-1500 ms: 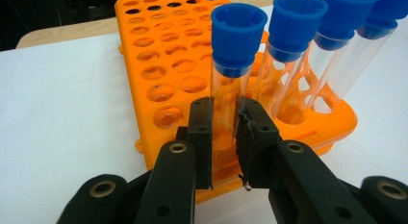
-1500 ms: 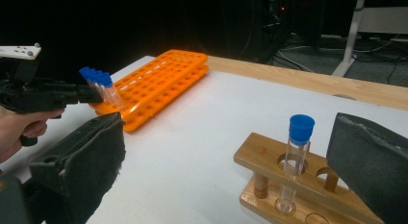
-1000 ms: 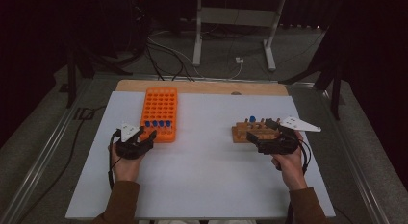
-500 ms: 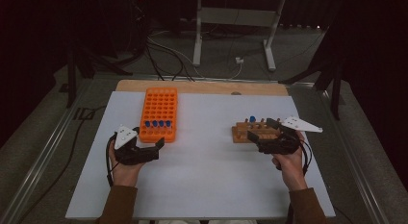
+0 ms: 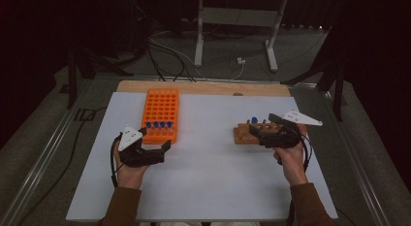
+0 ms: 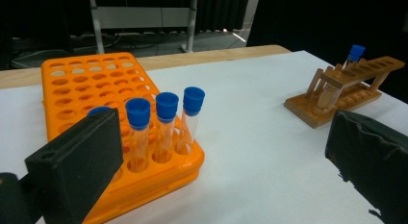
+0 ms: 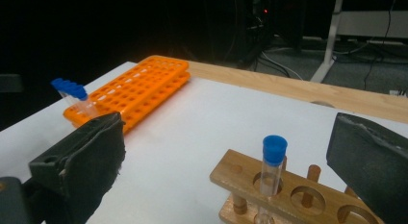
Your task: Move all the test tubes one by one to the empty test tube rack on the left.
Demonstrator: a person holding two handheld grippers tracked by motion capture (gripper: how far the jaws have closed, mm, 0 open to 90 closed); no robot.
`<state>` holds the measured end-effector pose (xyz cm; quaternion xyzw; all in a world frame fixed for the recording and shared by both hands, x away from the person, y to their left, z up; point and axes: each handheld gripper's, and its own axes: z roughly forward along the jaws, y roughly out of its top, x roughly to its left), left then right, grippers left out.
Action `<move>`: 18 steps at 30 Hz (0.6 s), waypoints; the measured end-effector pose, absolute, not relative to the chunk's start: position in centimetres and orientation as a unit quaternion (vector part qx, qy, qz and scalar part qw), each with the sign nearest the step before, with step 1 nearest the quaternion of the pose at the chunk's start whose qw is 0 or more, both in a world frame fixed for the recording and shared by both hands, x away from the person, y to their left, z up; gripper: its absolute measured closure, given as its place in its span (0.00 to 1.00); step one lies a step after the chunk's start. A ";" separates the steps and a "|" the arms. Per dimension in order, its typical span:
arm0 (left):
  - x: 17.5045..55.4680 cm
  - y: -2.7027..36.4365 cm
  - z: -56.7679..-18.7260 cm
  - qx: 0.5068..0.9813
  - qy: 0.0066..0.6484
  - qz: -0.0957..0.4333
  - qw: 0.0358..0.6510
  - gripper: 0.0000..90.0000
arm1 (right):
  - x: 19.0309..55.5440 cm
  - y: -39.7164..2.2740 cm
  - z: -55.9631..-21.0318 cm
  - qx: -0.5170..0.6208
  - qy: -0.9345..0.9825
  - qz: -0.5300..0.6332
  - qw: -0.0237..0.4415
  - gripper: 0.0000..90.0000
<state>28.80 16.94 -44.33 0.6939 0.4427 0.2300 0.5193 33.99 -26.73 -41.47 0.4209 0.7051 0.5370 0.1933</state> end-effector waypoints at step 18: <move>28.7 16.8 -44.0 0.692 0.440 0.226 0.525 0.01 | 38.3 -26.4 -43.5 0.461 0.718 0.476 0.213 0.43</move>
